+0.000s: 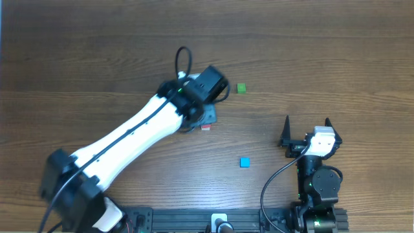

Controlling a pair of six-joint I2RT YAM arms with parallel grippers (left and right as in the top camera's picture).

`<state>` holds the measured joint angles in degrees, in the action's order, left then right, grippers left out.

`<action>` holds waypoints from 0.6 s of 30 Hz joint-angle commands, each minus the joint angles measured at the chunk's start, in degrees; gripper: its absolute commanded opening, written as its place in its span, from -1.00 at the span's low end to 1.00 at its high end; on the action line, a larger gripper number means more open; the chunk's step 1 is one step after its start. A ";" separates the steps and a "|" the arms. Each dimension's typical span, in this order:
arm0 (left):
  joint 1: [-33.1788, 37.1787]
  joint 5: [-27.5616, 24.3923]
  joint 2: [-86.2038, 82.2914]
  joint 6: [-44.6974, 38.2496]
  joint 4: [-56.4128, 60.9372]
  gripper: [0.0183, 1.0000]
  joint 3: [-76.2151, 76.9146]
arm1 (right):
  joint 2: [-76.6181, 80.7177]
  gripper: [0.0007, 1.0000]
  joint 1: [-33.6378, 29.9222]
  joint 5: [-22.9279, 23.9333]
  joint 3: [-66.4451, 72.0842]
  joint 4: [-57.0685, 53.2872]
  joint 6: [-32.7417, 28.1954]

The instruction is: Stack Cubes

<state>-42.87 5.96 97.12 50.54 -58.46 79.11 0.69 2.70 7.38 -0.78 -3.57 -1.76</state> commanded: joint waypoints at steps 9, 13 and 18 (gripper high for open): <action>0.42 -1.88 11.19 -0.83 0.61 -0.96 5.77 | -0.37 0.99 -0.37 -0.48 0.46 -0.02 -0.07; 0.42 -2.12 11.98 -0.83 0.57 -0.96 5.77 | -0.37 0.99 -0.37 -0.48 0.48 -0.02 -0.07; 0.42 -2.49 12.98 -0.85 0.57 -0.96 5.77 | -0.37 0.98 -0.37 -0.48 0.46 0.00 -0.07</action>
<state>-42.87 4.25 108.79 50.52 -57.89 83.72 0.69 2.68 7.38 -0.78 -3.57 -1.74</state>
